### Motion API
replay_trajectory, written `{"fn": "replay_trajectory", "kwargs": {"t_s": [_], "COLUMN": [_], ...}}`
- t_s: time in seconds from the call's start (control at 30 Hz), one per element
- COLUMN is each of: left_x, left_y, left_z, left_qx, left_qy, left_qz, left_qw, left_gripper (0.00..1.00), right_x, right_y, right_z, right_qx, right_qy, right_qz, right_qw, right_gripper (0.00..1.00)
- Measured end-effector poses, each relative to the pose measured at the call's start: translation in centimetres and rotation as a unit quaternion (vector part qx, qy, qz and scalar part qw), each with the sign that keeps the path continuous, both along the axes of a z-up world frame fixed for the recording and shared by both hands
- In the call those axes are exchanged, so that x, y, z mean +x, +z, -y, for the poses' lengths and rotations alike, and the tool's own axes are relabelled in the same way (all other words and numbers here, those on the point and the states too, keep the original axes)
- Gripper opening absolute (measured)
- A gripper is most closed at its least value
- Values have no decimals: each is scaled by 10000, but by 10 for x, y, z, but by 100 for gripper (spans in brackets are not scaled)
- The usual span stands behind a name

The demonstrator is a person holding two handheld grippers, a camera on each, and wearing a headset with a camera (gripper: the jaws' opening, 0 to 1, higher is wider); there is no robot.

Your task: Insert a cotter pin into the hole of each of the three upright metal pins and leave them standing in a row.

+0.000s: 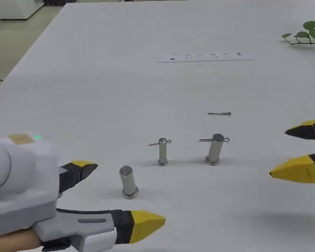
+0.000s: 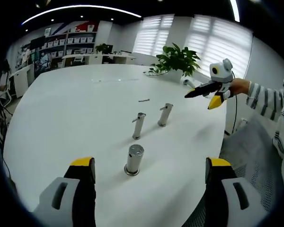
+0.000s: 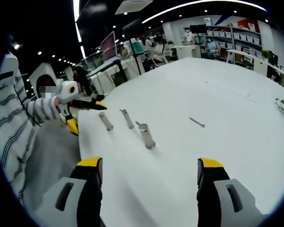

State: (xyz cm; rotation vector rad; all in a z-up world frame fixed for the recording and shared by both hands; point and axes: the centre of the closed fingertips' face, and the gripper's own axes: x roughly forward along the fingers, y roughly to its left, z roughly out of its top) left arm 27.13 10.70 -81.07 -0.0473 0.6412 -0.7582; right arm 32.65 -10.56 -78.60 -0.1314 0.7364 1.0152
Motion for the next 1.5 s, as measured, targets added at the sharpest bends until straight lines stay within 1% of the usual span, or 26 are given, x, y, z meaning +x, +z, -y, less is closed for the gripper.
{"fn": "replay_trajectory", "kwargs": {"t_s": [0.03,0.07,0.1,0.17,0.23,0.3,0.4,0.47,0.5,0.53,0.57,0.6,0.67,0.87,0.93,0.97,1.13,1.2,1.27,1.33,1.4,1.5], "left_x": [1,2,3,4,3,1,-3,-5,-6,-7,-7,-7,-8,-9,-8,-8,-9,-9,-9,-8,-8,-8], "left_y": [0,1,3,3,3,3,0,-2,-3,-5,-6,-6,-7,-10,-11,-11,-12,-12,-12,-12,-13,-14], "left_z": [-1,-2,-3,-4,-4,-3,-3,-4,-4,-5,-6,-6,-7,-10,-10,-10,-9,-9,-9,-9,-9,-9], "left_qx": [-16,-86,-191,-206,-173,-166,-119,-86,-79,-81,-97,-124,-126,-110,-121,-150,-191,-221,-220,-249,-239,-207], "left_qy": [30,107,180,195,169,132,70,54,61,80,90,114,137,165,216,226,230,246,257,262,230,206], "left_qz": [10,1,-29,-18,-2,-16,-46,-71,-91,-129,-134,-158,-164,-241,-249,-264,-312,-340,-340,-348,-373,-372], "left_qw": [10000,9999,9997,9996,9997,9998,9999,9999,9999,9999,9998,9997,9997,9995,9994,9993,9991,9989,9988,9987,9988,9989], "left_gripper": [97,96,95,95,95,95,95,95,94,94,94,94,94,94,95,95,94,94,94,93,93,92], "right_x": [7,11,18,25,32,39,48,54,56,60,62,65,72,88,94,97,109,115,117,120,123,128], "right_y": [1,3,4,3,0,-6,-15,-20,-21,-23,-24,-26,-29,-36,-40,-42,-52,-57,-62,-66,-69,-70], "right_z": [-1,-2,-6,-9,-12,-14,-16,-15,-16,-17,-18,-18,-19,-28,-30,-31,-36,-36,-34,-34,-33,-34], "right_qx": [-4,25,127,195,158,7,-221,-312,-336,-377,-419,-508,-655,-837,-952,-1006,-1215,-1324,-1415,-1483,-1568,-1606], "right_qy": [14,11,16,15,51,152,268,253,256,300,338,390,494,635,695,763,887,872,840,851,830,827], "right_qz": [51,79,101,49,27,42,-46,-133,-134,-109,-100,-111,-51,-57,-31,26,33,33,-56,-73,-57,-43], "right_qw": [10000,10000,9999,9998,9999,9999,9994,9991,9990,9988,9985,9979,9966,9944,9930,9920,9886,9873,9864,9852,9841,9835], "right_gripper": [83,82,80,78,76,75,74,72,71,70,70,70,69,61,61,61,58,54,48,43,43,42]}}
